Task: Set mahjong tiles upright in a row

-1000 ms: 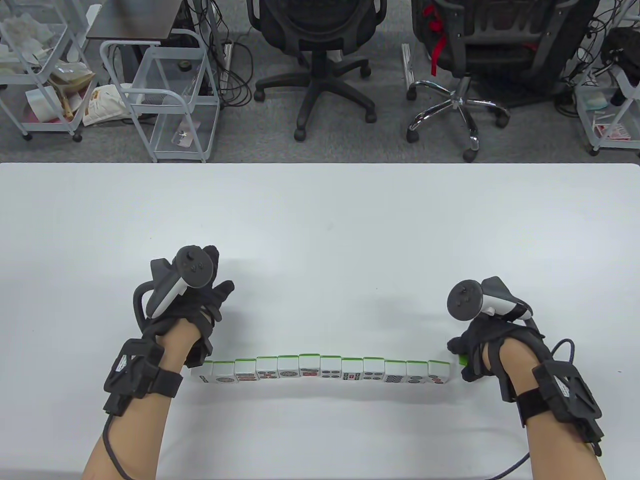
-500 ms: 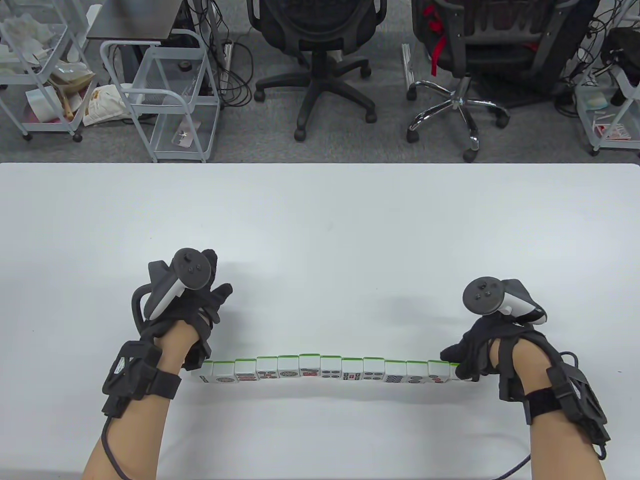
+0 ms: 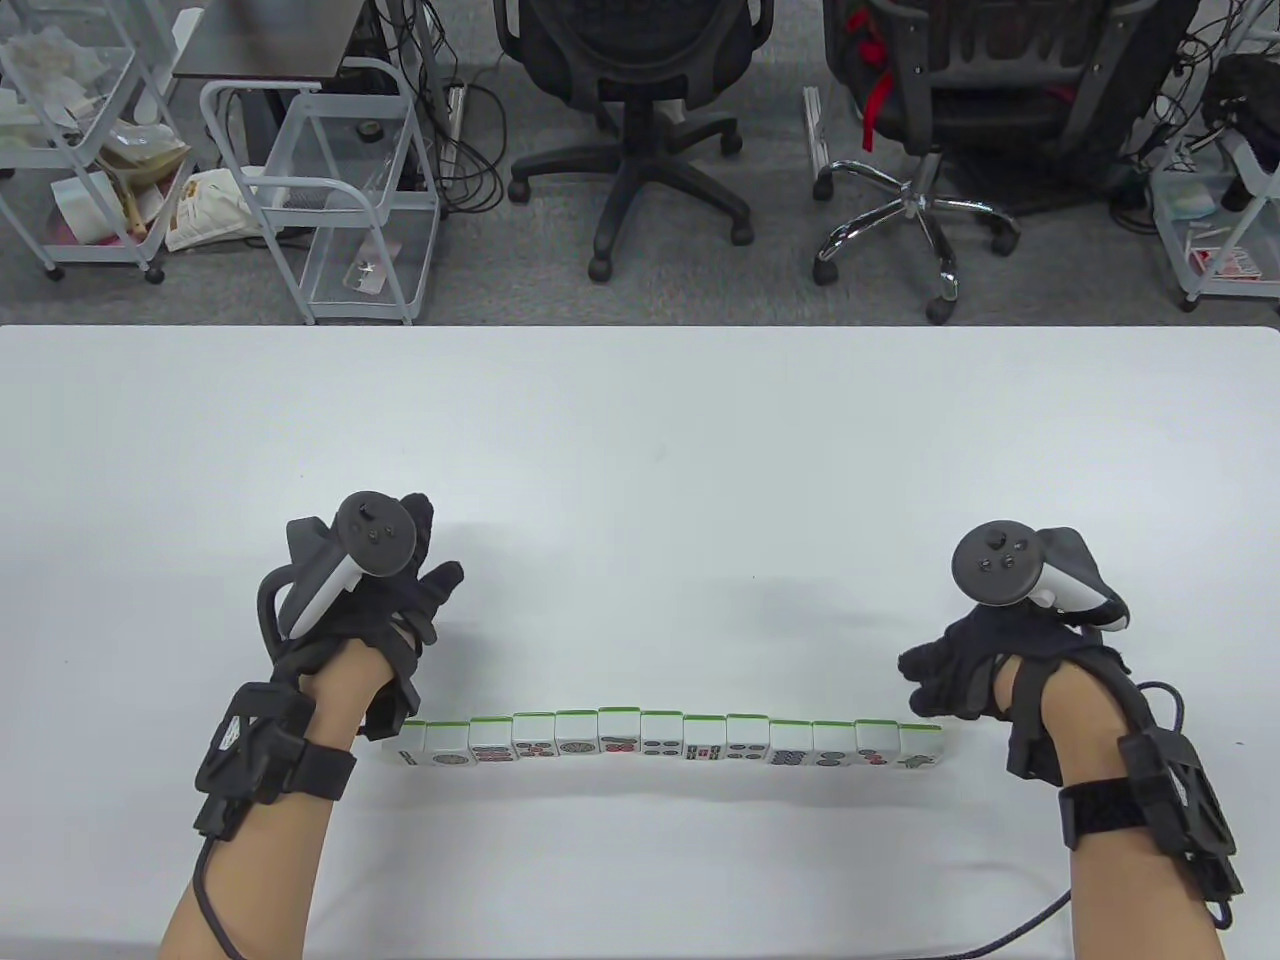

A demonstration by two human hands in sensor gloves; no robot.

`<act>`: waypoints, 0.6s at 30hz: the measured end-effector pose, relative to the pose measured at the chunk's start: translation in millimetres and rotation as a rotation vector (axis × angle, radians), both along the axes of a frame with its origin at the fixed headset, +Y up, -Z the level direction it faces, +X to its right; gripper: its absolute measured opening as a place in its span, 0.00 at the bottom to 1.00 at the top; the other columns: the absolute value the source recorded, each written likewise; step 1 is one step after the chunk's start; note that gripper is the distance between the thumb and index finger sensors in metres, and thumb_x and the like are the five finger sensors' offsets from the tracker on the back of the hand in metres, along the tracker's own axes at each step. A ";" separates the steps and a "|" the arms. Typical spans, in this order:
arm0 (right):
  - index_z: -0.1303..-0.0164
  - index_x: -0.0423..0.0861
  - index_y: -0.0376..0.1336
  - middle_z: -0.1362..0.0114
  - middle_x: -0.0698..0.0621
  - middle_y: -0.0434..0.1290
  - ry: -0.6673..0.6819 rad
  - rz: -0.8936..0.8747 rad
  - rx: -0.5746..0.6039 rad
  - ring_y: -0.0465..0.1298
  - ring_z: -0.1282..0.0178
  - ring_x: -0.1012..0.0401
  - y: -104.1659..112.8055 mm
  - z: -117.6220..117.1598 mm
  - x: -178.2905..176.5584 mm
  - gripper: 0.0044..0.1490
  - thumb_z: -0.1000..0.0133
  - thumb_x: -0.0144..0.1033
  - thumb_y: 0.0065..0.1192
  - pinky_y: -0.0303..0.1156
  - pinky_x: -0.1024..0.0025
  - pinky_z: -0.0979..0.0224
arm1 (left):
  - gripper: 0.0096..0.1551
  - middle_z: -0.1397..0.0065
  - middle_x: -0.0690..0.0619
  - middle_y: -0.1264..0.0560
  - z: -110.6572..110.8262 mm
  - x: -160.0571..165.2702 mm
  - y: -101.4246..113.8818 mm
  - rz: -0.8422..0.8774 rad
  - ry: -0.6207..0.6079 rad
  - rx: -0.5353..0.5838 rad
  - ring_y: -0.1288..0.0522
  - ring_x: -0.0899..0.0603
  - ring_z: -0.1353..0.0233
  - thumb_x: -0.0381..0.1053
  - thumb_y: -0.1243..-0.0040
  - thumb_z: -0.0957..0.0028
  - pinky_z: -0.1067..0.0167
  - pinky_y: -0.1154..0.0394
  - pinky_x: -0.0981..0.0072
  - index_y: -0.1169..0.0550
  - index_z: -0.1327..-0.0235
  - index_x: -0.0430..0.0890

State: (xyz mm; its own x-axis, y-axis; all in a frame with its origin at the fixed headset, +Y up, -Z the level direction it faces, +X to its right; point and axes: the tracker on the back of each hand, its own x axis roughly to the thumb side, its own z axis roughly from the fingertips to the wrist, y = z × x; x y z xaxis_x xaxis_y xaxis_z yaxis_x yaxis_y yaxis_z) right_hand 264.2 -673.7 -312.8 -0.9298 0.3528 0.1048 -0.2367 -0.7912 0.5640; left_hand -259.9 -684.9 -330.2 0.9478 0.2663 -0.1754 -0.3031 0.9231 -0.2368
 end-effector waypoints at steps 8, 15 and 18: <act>0.28 0.42 0.48 0.21 0.35 0.49 -0.090 -0.107 0.297 0.53 0.24 0.32 23.3 -21.6 -61.0 0.50 0.57 0.52 0.58 0.57 0.32 0.32 | 0.49 0.17 0.56 0.53 -6.7 10.1 10.2 0.146 0.064 0.002 0.49 0.37 0.16 0.71 0.49 0.65 0.24 0.44 0.40 0.51 0.31 0.63; 0.28 0.40 0.43 0.22 0.32 0.41 -0.205 -0.207 0.364 0.44 0.25 0.30 -15.3 -27.7 -82.1 0.56 0.59 0.56 0.57 0.48 0.27 0.33 | 0.49 0.17 0.56 0.53 -5.0 11.5 -17.7 0.236 0.056 0.000 0.49 0.37 0.16 0.71 0.49 0.66 0.24 0.44 0.40 0.51 0.31 0.63; 0.28 0.41 0.39 0.22 0.32 0.37 -0.150 -0.140 0.300 0.41 0.25 0.30 -23.6 -24.7 -86.8 0.57 0.58 0.59 0.53 0.47 0.27 0.32 | 0.49 0.17 0.56 0.53 -3.2 9.3 -21.9 0.291 0.069 -0.010 0.49 0.37 0.16 0.71 0.49 0.65 0.24 0.44 0.39 0.51 0.31 0.62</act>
State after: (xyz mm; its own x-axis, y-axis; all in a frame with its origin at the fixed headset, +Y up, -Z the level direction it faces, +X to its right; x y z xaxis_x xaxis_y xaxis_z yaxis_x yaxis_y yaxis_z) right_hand 177.5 -697.3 -337.5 -0.8877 0.4516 0.0894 -0.4164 -0.8705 0.2625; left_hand -250.6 -706.9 -333.4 0.8175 0.5232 -0.2406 -0.5706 0.7927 -0.2148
